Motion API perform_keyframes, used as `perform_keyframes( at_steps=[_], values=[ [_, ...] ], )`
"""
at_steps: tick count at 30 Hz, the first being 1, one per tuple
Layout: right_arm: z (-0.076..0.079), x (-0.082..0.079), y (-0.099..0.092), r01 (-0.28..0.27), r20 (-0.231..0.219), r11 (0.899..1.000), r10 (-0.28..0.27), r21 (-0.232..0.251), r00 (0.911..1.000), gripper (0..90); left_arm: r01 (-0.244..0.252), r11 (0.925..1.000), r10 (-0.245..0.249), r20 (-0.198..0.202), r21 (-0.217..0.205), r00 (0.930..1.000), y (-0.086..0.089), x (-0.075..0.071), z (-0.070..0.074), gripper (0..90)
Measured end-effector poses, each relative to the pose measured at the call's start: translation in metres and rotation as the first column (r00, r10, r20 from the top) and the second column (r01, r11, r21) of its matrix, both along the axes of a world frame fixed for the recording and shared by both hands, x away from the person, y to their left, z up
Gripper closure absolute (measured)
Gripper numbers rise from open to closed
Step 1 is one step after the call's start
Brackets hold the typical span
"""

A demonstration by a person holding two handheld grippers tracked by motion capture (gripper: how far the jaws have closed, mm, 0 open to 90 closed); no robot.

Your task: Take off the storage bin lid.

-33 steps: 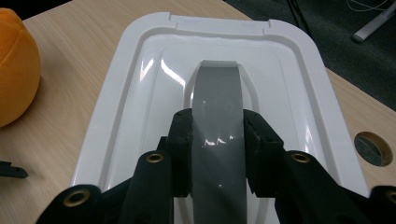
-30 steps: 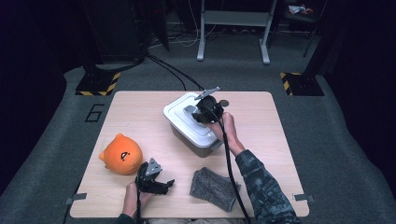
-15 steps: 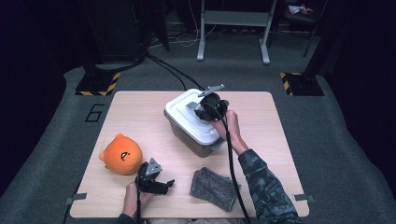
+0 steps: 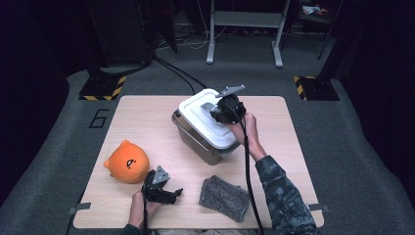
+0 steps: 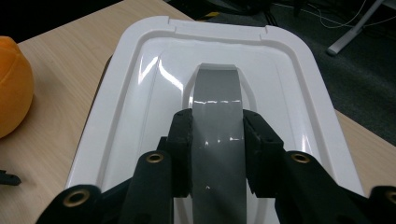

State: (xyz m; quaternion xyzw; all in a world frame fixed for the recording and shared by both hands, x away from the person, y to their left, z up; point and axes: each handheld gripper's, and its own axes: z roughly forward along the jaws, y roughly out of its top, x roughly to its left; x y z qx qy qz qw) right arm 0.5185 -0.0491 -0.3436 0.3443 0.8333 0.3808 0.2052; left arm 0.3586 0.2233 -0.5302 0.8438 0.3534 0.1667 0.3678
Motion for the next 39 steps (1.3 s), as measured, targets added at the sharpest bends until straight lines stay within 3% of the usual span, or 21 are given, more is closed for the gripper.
perform_keyframes(
  at_steps=[19,39],
  values=[
    [0.011,-0.002,-0.031,0.062,0.013,0.998,-0.062,0.007,0.998,66.6,0.003,1.0,-0.003,0.0,0.004,1.0,0.0,0.0,0.0,12.8],
    [0.014,0.001,-0.073,0.149,0.031,0.989,-0.149,0.02,0.9883,66.6,0.01,0.9999,-0.01,-0.012,0.004,0.9999,0.001,0.0,0.001,12.8]
  ],
)
